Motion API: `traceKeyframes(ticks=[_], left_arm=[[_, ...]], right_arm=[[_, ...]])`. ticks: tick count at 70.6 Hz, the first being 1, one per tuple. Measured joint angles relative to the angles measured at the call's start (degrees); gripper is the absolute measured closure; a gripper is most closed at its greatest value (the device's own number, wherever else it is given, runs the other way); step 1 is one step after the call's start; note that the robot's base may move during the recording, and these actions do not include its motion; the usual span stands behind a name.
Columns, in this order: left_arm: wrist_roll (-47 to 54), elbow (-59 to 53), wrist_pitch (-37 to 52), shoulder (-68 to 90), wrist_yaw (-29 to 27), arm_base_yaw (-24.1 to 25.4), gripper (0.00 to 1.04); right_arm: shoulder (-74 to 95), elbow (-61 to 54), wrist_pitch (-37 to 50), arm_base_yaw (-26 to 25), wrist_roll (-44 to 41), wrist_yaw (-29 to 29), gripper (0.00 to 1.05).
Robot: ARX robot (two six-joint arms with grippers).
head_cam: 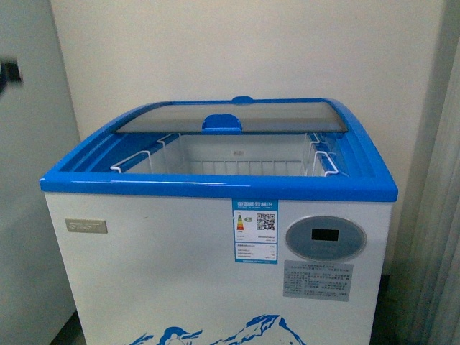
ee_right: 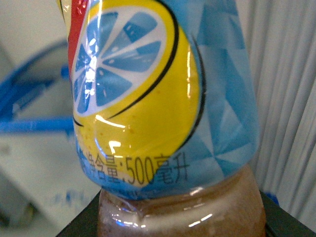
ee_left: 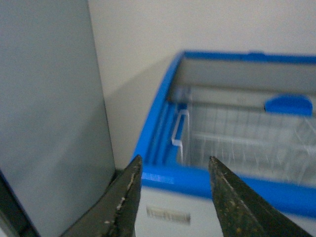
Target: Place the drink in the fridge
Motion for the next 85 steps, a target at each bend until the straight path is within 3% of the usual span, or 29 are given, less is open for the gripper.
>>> traceKeyframes(ticks=[6, 14, 18, 26, 41, 60, 85], left_arm=[[-0.28, -6.64, 2.32, -2.69, 0.42, 0.35, 0.83], [-0.5, -12.63, 5.09, -7.67, 0.63, 1.22, 1.03], [-0.7, -15.45, 5.97, -9.9, 3.41, 2.43, 1.02], [-0.76, -19.54, 6.73, -12.33, 3.69, 3.87, 1.02], [-0.79, -25.99, 7.26, -17.97, 3.8, 4.2, 1.02], [-0.79, -32.22, 5.64, -26.05, 3.8, 4.2, 1.02], [-0.79, -36.89, -0.31, -36.54, 3.78, 4.2, 1.02]], right_arm=[[4.0, 0.22, -0.15, 0.15, -9.38, -1.2, 0.61], [13.18, 2.16, 9.7, 2.64, -23.69, 1.33, 0.61], [19.1, 4.63, 15.98, 4.15, -30.95, 2.73, 0.61], [31.06, 10.34, 23.85, 7.23, -42.95, 4.33, 0.61], [51.82, 26.32, 27.15, 12.74, -60.89, 9.22, 0.61], [73.46, 49.07, 24.94, 17.0, -68.72, 17.31, 0.62], [85.94, 58.88, 25.2, 21.51, -70.86, 19.15, 0.62]])
